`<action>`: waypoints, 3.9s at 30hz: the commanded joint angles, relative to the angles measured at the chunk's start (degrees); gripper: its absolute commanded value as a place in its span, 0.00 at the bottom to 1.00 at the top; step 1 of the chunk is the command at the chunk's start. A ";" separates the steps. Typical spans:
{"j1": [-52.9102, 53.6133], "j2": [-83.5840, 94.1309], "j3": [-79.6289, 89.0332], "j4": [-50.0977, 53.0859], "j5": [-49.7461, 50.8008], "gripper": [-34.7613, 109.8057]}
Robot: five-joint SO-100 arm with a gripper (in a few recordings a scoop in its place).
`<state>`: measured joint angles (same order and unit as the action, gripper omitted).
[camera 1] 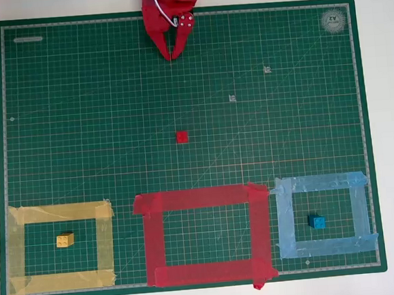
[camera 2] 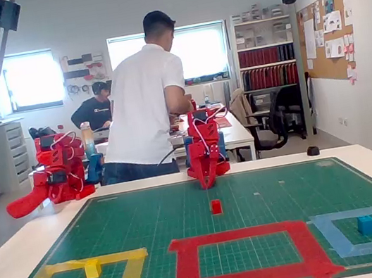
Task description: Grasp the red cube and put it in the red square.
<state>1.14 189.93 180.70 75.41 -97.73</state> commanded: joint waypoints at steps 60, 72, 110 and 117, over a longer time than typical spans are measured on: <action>0.26 2.02 0.44 0.88 -1.05 0.23; 0.26 2.02 0.44 0.88 -1.05 0.23; -4.04 -36.91 -37.62 -0.88 -1.49 0.23; -3.34 -57.13 -60.47 -4.92 -1.05 0.23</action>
<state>-1.14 140.89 132.63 73.12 -98.26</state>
